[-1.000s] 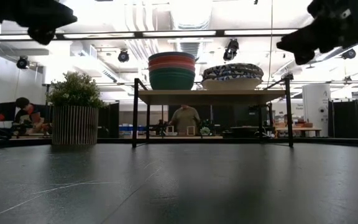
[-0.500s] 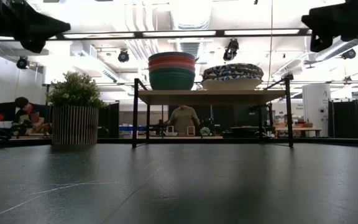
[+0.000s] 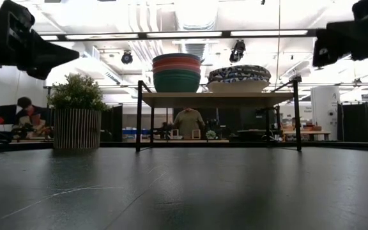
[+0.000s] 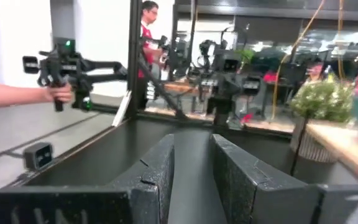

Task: Place and stack bowls onto a shelf
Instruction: Return to Home Position

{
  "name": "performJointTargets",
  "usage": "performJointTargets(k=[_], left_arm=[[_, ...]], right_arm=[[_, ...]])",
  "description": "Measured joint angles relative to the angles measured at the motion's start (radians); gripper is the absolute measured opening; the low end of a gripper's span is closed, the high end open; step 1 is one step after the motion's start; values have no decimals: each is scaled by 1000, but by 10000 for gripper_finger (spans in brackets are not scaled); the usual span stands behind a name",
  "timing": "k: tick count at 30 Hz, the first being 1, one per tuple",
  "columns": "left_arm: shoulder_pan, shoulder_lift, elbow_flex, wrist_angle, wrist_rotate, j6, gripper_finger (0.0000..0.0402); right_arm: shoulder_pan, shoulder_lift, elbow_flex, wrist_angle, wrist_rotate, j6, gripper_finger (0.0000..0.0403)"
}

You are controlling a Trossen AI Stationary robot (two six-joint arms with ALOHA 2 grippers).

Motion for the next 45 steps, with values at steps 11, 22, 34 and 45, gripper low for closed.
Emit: performJointTargets(k=[11,22,34,45], left_arm=[[0,9,-1,-7,-88,118,0],[0,9,-1,-7,-87,121,0],[0,9,-1,-7,-86,121,0],[0,9,-1,-7,-86,121,0]], right_arm=[[0,56,-23,-42,19,18,95],[0,108,-24,-44,22,272,95],[0,112,-24,-44,21,261,95],[0,112,-24,-44,21,261,95]])
